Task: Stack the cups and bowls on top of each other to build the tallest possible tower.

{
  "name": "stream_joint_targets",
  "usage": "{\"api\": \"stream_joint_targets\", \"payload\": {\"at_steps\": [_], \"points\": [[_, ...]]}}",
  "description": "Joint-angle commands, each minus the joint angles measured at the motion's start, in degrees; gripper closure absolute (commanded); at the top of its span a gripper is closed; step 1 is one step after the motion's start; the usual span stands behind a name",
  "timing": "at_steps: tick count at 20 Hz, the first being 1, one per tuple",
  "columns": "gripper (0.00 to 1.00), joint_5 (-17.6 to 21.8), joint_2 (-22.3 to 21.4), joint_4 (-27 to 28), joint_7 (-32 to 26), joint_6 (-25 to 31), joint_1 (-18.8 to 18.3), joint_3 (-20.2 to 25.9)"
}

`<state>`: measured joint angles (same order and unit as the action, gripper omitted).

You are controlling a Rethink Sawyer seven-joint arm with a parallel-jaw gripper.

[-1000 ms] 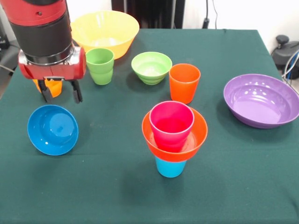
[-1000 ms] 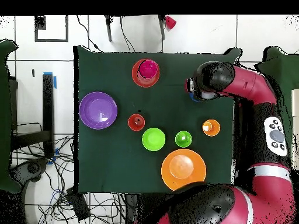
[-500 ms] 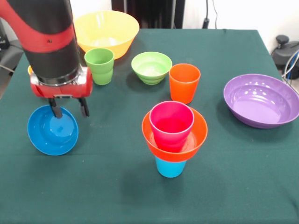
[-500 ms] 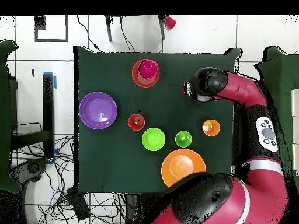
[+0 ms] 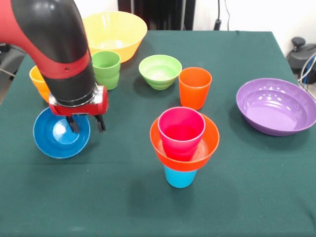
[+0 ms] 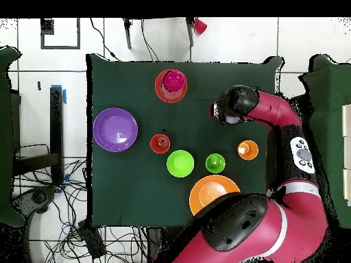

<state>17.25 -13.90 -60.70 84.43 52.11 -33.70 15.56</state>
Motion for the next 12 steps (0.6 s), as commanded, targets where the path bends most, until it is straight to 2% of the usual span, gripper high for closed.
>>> {"api": "stream_joint_targets", "payload": {"at_steps": [1,5,12], "points": [[0.0,4.1,1.0,0.9,-6.8,-1.8,2.3,2.7],[0.0,3.5,2.5,1.7,-5.6,-1.9,2.5,2.8],[0.0,3.2,3.0,3.0,-9.2,-0.9,1.0,4.1]]}}
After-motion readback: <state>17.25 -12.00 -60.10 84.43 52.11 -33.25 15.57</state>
